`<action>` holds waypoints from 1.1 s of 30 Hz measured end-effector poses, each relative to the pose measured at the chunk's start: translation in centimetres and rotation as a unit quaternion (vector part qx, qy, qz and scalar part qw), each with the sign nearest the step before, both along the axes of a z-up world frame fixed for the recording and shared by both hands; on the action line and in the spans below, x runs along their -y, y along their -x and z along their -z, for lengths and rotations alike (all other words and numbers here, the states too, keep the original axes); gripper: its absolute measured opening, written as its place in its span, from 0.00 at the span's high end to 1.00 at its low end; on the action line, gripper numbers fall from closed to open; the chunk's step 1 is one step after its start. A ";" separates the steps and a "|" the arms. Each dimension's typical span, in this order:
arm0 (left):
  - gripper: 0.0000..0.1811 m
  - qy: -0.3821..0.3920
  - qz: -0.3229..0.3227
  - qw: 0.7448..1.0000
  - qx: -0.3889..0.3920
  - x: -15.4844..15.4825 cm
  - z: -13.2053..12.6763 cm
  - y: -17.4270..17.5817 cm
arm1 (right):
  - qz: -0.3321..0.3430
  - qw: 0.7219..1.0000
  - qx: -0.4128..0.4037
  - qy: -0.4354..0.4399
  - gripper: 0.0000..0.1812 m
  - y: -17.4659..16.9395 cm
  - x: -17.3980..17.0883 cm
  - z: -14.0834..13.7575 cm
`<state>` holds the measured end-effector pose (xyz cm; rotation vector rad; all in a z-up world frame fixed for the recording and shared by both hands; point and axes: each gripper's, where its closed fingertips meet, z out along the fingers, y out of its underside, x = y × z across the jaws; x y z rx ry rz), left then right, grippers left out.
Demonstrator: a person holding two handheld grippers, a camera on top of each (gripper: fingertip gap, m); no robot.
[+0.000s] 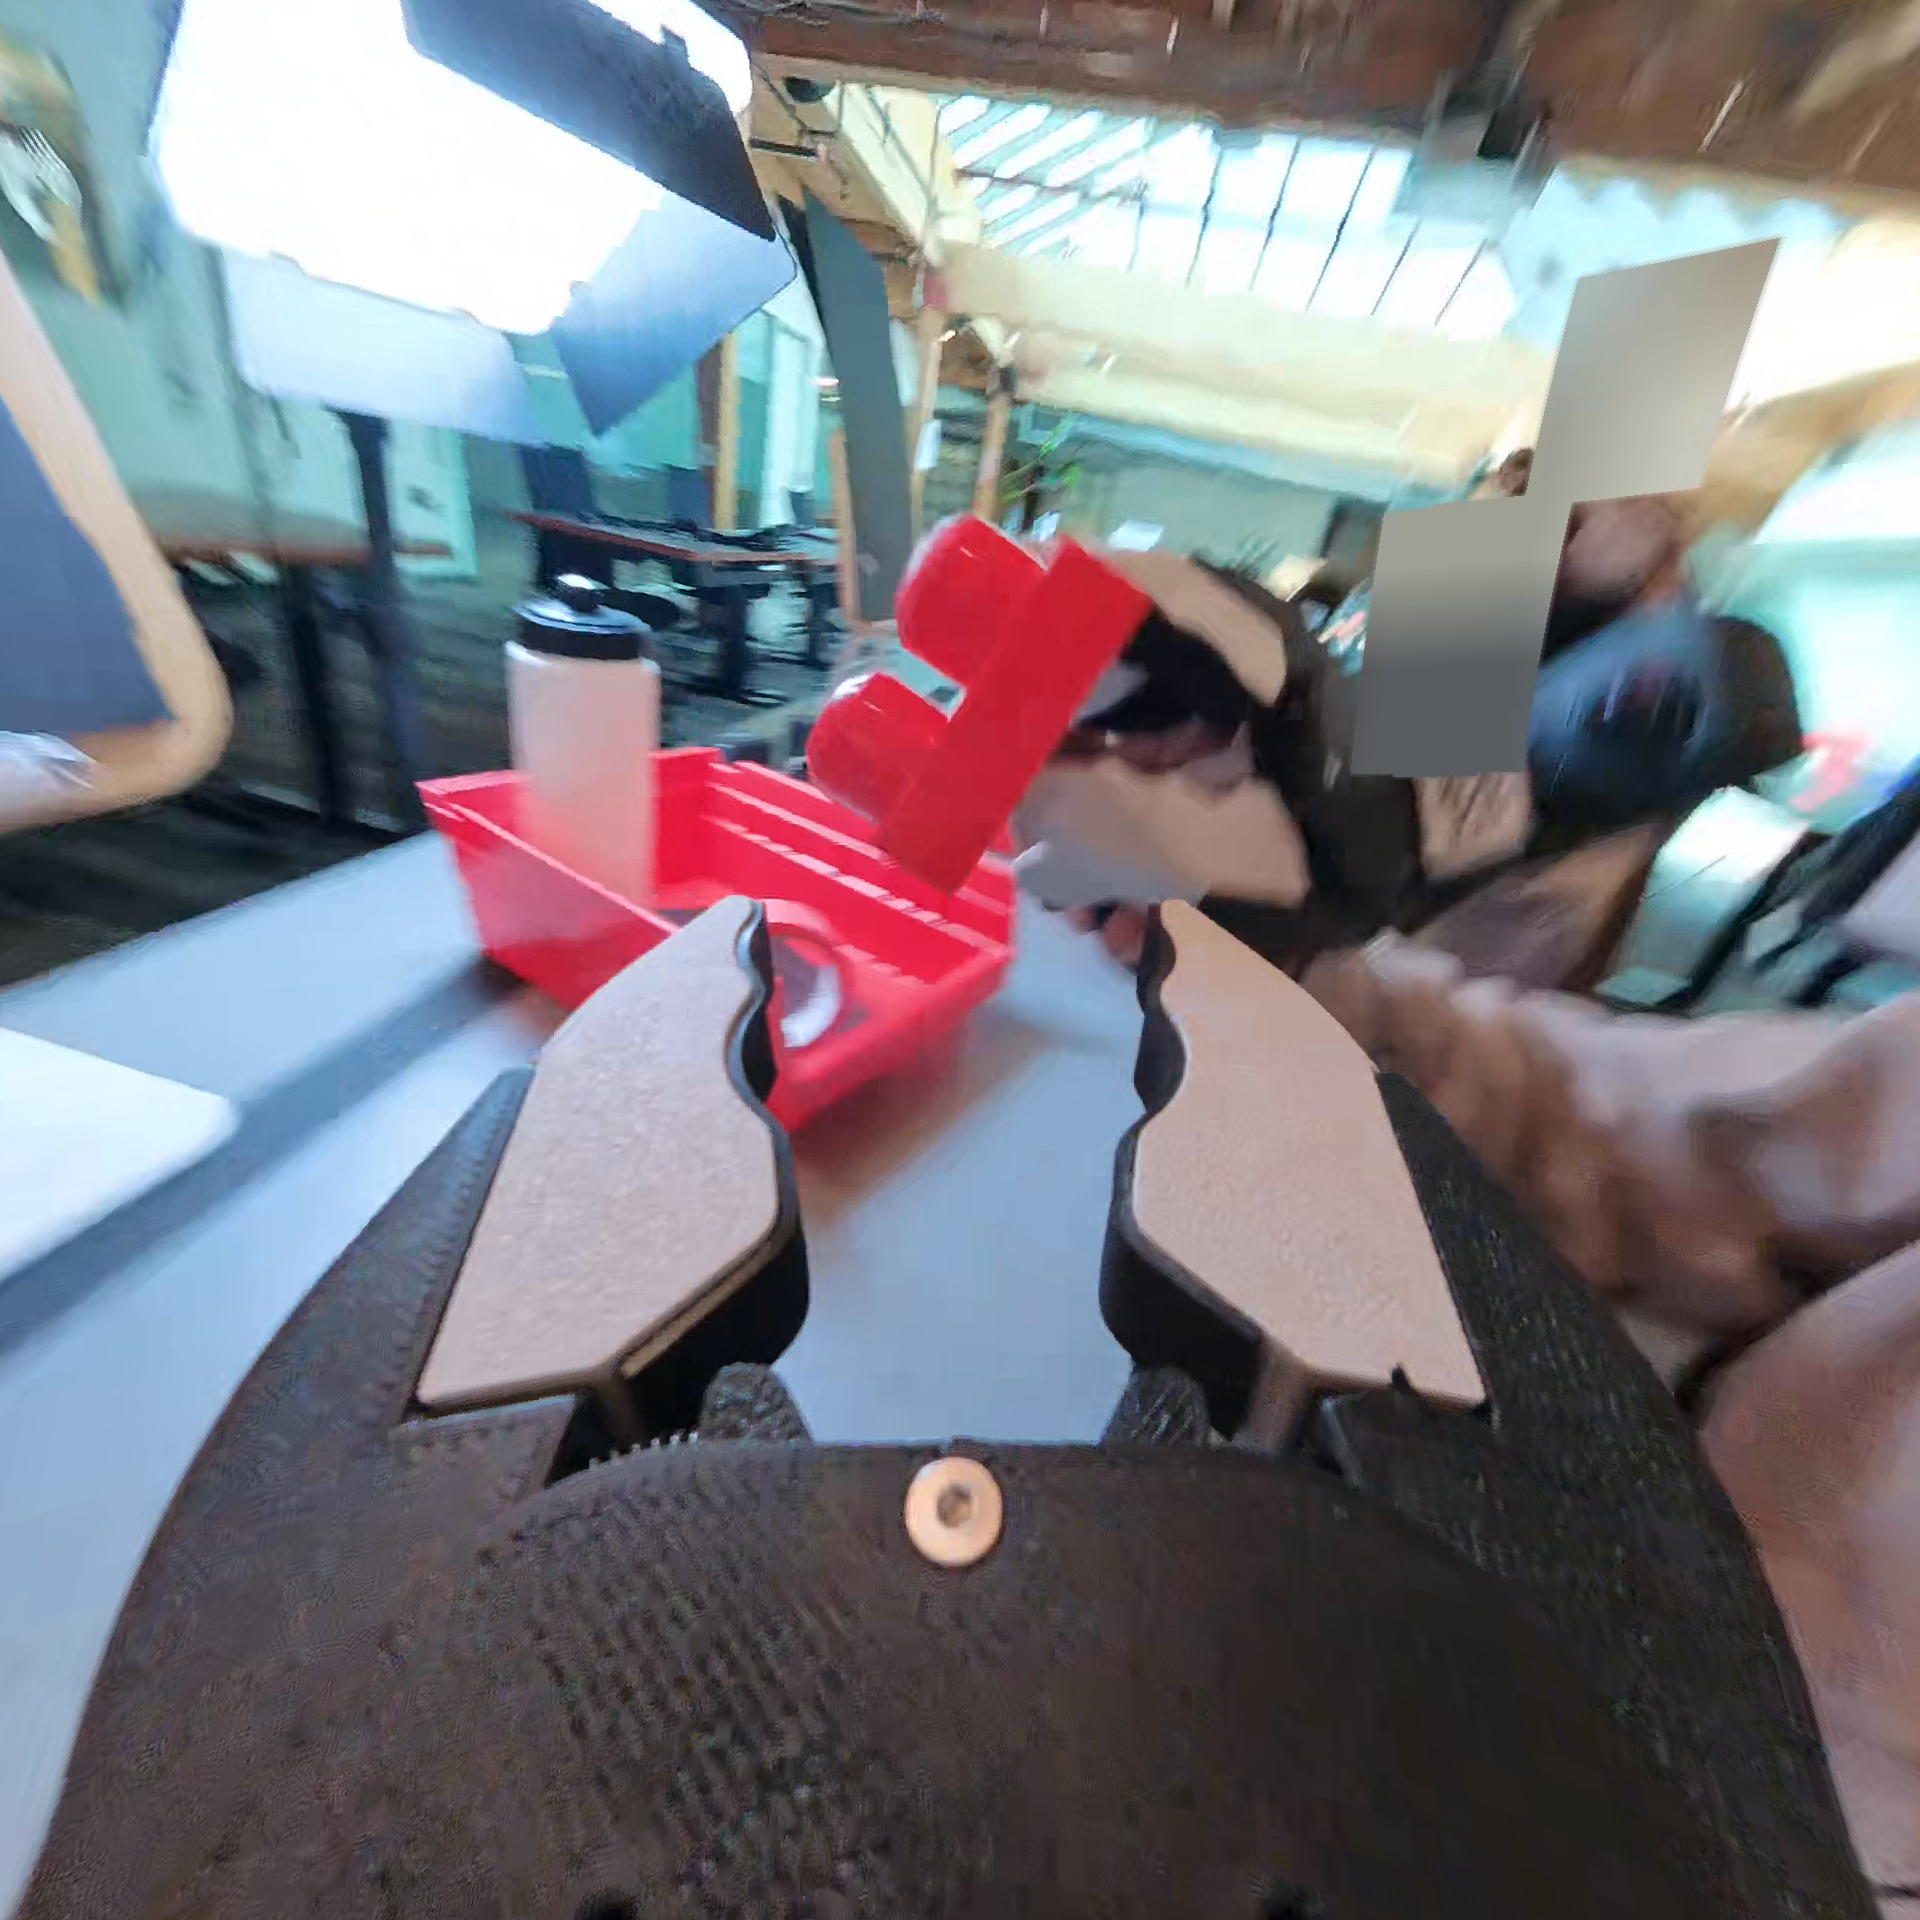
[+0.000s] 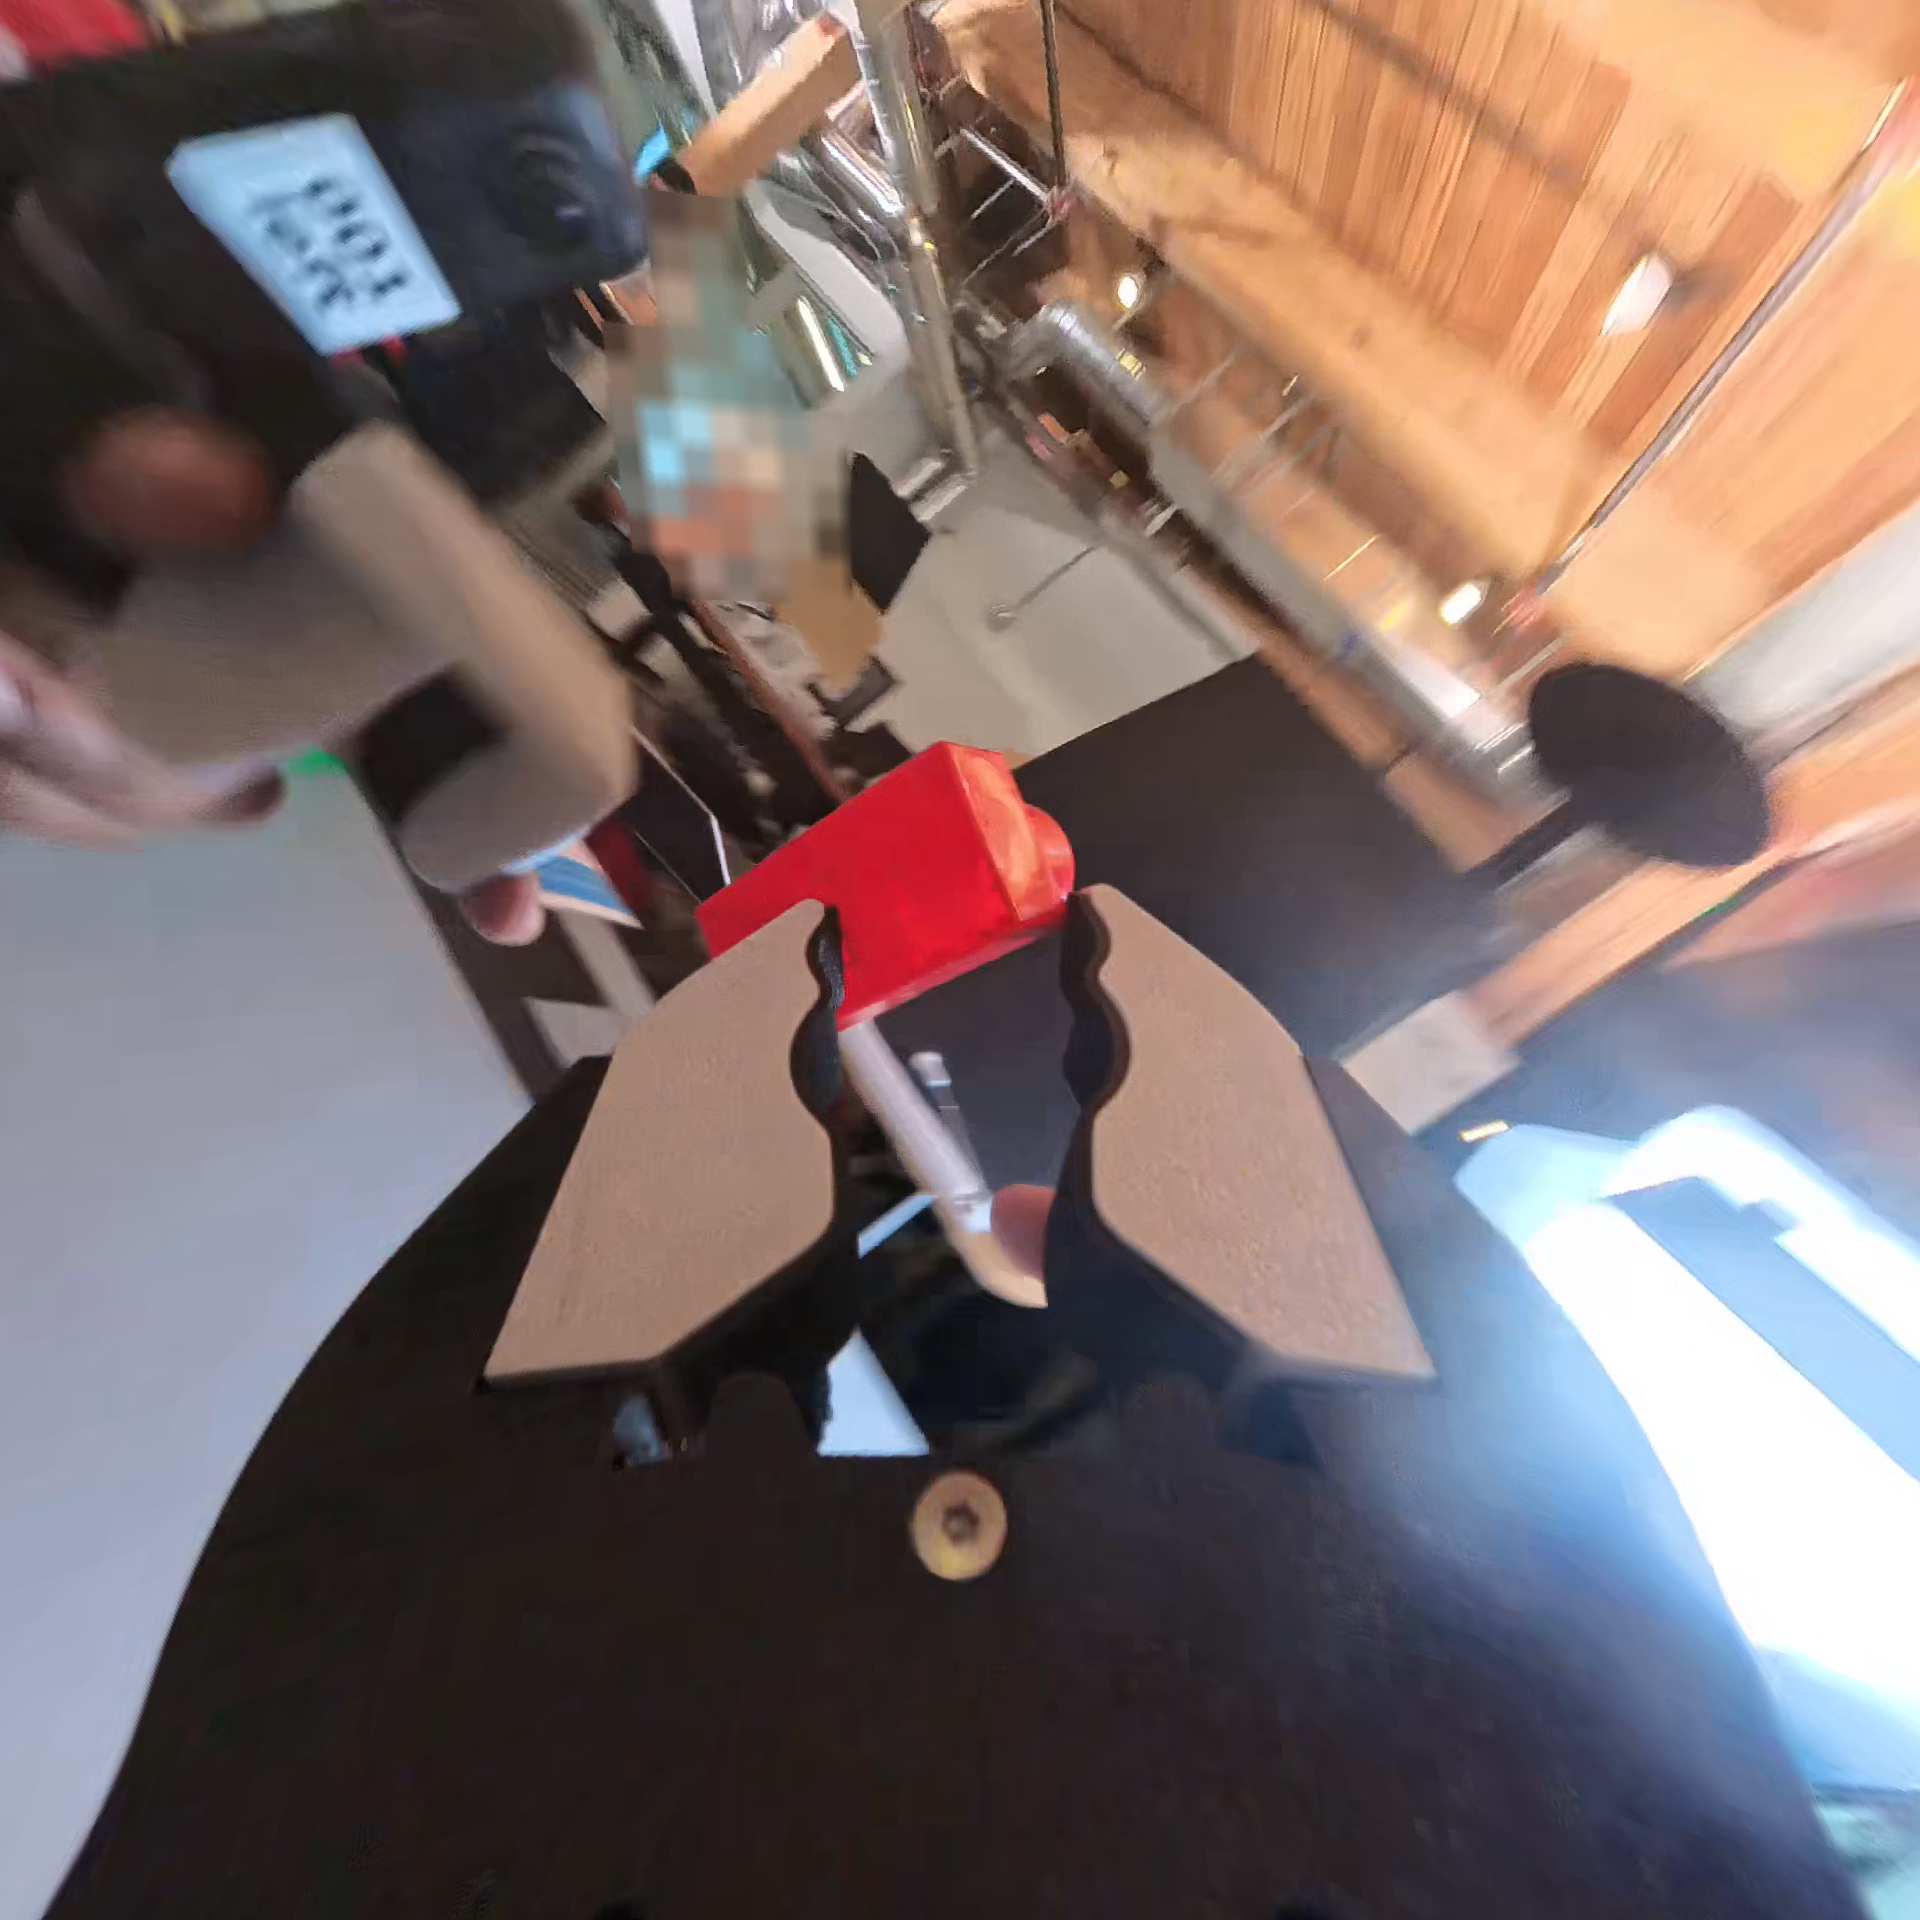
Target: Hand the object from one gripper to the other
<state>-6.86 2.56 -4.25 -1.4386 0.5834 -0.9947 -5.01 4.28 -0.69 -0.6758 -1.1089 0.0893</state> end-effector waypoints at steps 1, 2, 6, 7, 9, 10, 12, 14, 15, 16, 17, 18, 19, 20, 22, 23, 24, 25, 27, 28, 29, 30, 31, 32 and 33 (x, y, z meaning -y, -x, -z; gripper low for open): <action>0.61 0.042 0.020 0.998 0.044 0.0 -0.3 0.0 | 0.026 0.997 0.022 -0.067 0.78 0.3 0.4 0.4; 0.60 0.076 0.039 0.993 0.079 0.0 -0.5 0.0 | 0.045 0.990 0.049 -0.126 0.78 0.9 0.7 1.1; 0.55 0.147 0.059 0.983 0.090 -0.2 0.7 -0.6 | 0.068 0.962 0.102 -0.243 0.77 2.7 1.7 3.9; 0.54 0.151 0.058 0.984 0.072 -0.2 1.3 -0.8 | 0.060 0.960 0.103 -0.253 0.77 3.0 2.1 4.3; 0.54 0.161 0.076 0.982 0.066 0.0 1.7 -1.0 | 0.055 0.960 0.100 -0.256 0.77 3.3 2.5 4.6; 0.55 0.163 0.085 0.981 0.067 0.1 1.8 -0.8 | 0.049 0.962 0.096 -0.251 0.78 3.2 2.5 4.5; 0.61 0.146 0.102 0.981 0.073 0.3 1.4 -0.2 | 0.047 0.968 0.082 -0.234 0.77 2.8 2.1 4.0; 0.61 0.105 0.093 0.988 0.072 0.3 0.6 0.5 | 0.014 0.983 0.063 -0.170 0.76 2.5 1.8 3.6; 0.61 0.080 0.079 0.992 0.053 0.2 0.5 0.7 | -0.018 0.990 0.061 -0.124 0.76 2.5 1.9 3.6; 0.61 0.049 0.064 0.996 0.031 0.3 0.3 0.9 | -0.052 0.995 0.056 -0.070 0.73 2.5 2.0 3.5; 0.61 0.008 0.052 0.999 0.012 0.5 -0.1 1.1 | -0.089 0.995 0.053 0.005 0.74 2.5 2.0 3.5; 0.61 -0.040 0.049 0.998 -0.006 1.1 -0.7 1.1 | -0.124 0.986 0.047 0.098 0.73 2.5 1.8 3.6; 0.61 -0.088 0.056 0.994 -0.018 2.1 -1.3 0.9 | -0.170 0.964 0.043 0.199 0.71 2.6 2.0 3.7; 0.61 -0.131 0.074 0.988 -0.021 3.3 -2.0 0.5 | -0.243 0.920 0.048 0.304 0.71 2.6 3.0 3.9; 0.61 -0.192 0.113 0.975 -0.002 5.8 -3.3 -0.1 | -0.383 0.781 0.050 0.491 0.68 2.1 5.3 3.5; 0.61 -0.211 0.129 0.969 0.006 6.8 -3.8 -0.5 | -0.444 0.707 0.044 0.549 0.69 1.6 6.2 2.9; 0.61 -0.226 0.142 0.964 0.007 7.6 -3.9 -0.8 | -0.489 0.647 0.029 0.585 0.71 1.3 6.7 2.3; 0.61 -0.240 0.147 0.960 0.000 8.1 -3.9 -1.3 | -0.516 0.609 0.016 0.602 0.72 1.4 7.1 2.1; 0.61 -0.264 0.142 0.954 -0.029 8.4 -3.4 -2.1 | -0.570 0.560 0.015 0.601 0.72 1.3 8.9 1.8; 0.61 -0.273 0.138 0.951 -0.044 8.4 -3.1 -2.3 | -0.596 0.531 0.023 0.602 0.71 1.2 10.1 1.5; 0.61 -0.283 0.134 0.948 -0.053 8.5 -2.9 -2.4 | -0.606 0.510 0.027 0.610 0.68 1.3 10.9 1.4; 0.61 -0.293 0.134 0.945 -0.052 8.7 -3.0 -2.4 | -0.604 0.509 0.020 0.613 0.71 1.6 11.1 1.3; 0.62 -0.298 0.133 0.944 -0.050 8.8 -3.3 -2.2 | -0.603 0.512 0.002 0.612 0.73 1.8 11.0 1.0; 0.62 -0.301 0.131 0.943 -0.052 8.9 -3.4 -2.1 | -0.601 0.510 -0.006 0.615 0.74 2.0 11.0 0.9; 0.62 -0.303 0.131 0.942 -0.055 8.9 -3.4 -1.9 | -0.599 0.510 -0.008 0.617 0.74 2.1 11.1 0.8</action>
